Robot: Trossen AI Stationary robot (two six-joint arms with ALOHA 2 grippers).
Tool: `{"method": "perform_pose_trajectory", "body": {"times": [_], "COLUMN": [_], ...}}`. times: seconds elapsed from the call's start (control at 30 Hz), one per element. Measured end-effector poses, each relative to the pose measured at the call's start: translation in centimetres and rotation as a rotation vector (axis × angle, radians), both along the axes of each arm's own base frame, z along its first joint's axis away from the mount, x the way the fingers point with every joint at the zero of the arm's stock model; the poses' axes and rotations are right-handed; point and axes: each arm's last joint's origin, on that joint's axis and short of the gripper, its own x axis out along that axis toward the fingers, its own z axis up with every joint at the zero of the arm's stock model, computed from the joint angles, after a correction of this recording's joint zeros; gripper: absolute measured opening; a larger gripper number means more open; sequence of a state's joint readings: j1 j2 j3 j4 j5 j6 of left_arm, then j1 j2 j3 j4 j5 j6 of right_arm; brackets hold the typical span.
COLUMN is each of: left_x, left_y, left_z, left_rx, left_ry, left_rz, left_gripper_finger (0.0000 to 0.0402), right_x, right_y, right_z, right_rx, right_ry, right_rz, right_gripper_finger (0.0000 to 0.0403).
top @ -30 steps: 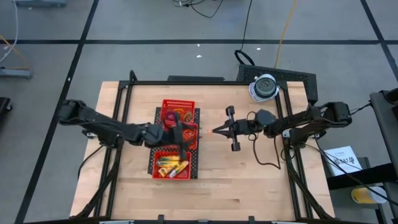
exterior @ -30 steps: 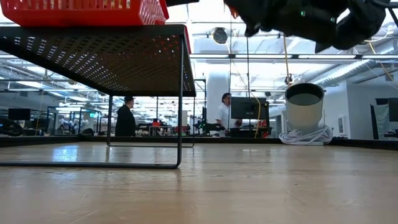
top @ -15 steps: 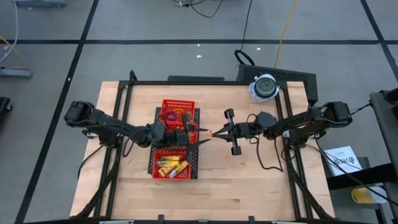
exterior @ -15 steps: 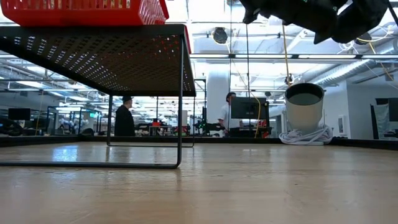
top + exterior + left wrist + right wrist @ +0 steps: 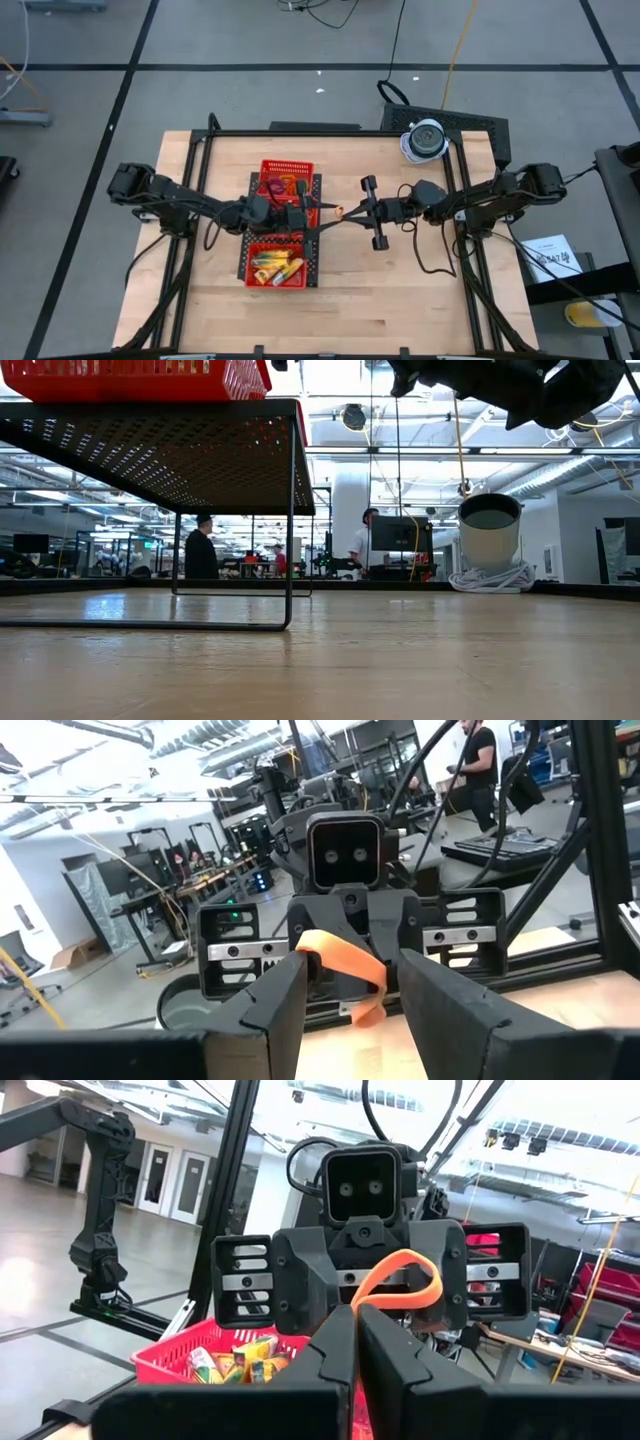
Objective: Pick & Place Office Desk Supplies
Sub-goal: Put the orange rubber band into the middle red basket on the shelf
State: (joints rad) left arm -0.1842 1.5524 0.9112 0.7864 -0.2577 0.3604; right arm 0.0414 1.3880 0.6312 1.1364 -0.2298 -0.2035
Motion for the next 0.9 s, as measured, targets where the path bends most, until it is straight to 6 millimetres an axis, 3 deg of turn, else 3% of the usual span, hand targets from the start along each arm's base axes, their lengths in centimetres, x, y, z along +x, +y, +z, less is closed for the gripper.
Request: {"method": "perform_pose_trajectory", "body": {"times": [0.9], "left_x": [0.05], "left_y": [0.39], "left_z": [0.03], "left_rx": [0.022], "left_ry": [-0.003], "left_rz": [0.033], "left_gripper_finger": [0.0166], "right_x": [0.15], "right_y": [0.6], "right_z": [-0.74], "right_rx": [-0.014], "right_ry": [0.075], "right_rz": [0.027], "right_gripper_finger": [0.0]}}
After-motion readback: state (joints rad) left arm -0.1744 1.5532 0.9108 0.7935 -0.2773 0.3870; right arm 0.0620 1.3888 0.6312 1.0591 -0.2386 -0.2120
